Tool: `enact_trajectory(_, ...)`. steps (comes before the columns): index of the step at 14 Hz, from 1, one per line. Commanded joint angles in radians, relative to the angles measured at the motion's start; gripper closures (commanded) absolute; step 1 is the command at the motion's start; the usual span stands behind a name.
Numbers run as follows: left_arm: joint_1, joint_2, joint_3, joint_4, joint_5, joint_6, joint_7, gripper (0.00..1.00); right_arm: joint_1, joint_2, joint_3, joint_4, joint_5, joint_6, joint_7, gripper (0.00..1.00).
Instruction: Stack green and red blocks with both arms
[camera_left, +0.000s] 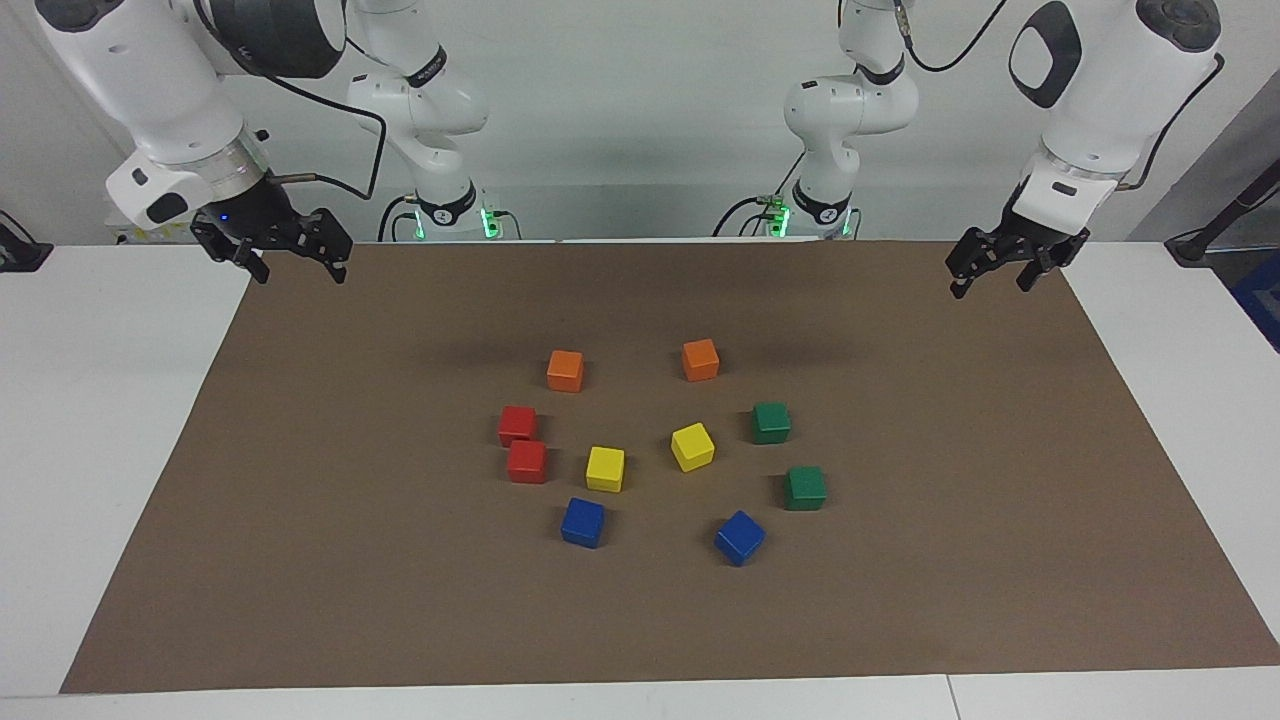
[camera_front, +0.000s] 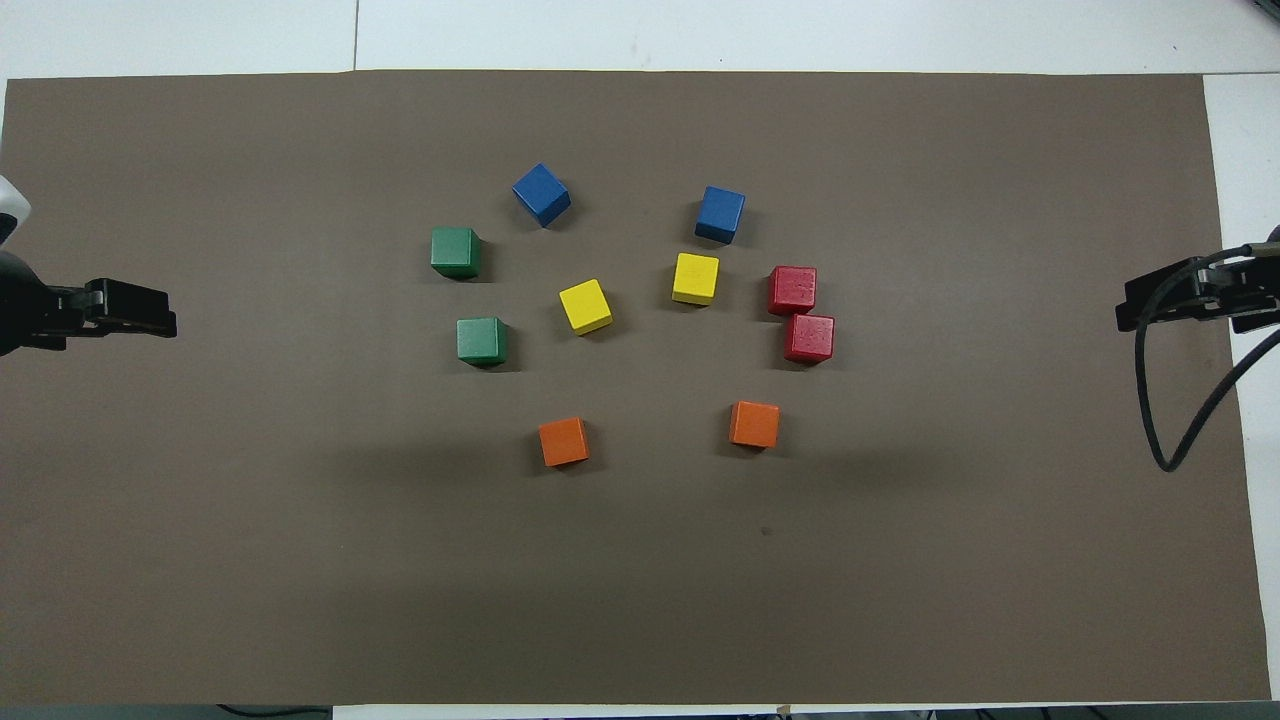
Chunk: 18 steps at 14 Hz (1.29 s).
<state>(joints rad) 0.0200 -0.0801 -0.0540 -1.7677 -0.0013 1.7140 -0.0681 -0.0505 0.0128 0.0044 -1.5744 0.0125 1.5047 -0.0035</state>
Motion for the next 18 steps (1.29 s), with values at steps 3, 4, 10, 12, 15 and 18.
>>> enact_trajectory(3,0.011,-0.027,-0.004,-0.022,-0.016,0.015,0.001,0.0,-0.006,-0.014,0.011,-0.026,-0.016,0.077,0.002,0.0)
enact_trajectory(4,0.011,-0.029,-0.004,-0.022,-0.016,0.016,-0.001,0.0,-0.006,-0.014,0.011,-0.024,-0.016,0.077,0.002,0.0)
enact_trajectory(10,0.003,-0.03,-0.004,-0.024,-0.016,0.019,0.002,0.0,-0.006,-0.016,0.011,-0.029,-0.02,0.075,0.002,0.0)
enact_trajectory(12,0.0,-0.03,-0.004,-0.026,-0.016,0.018,-0.001,0.0,-0.006,-0.017,0.012,-0.03,-0.035,0.075,0.002,0.0)
enact_trajectory(15,-0.003,-0.03,-0.007,-0.026,-0.016,0.021,-0.01,0.0,-0.006,-0.019,0.014,-0.035,-0.043,0.077,-0.003,0.0)
enact_trajectory(18,-0.02,-0.029,-0.012,-0.035,-0.017,0.054,-0.041,0.0,0.029,-0.036,0.016,-0.094,-0.031,0.127,0.048,0.0)
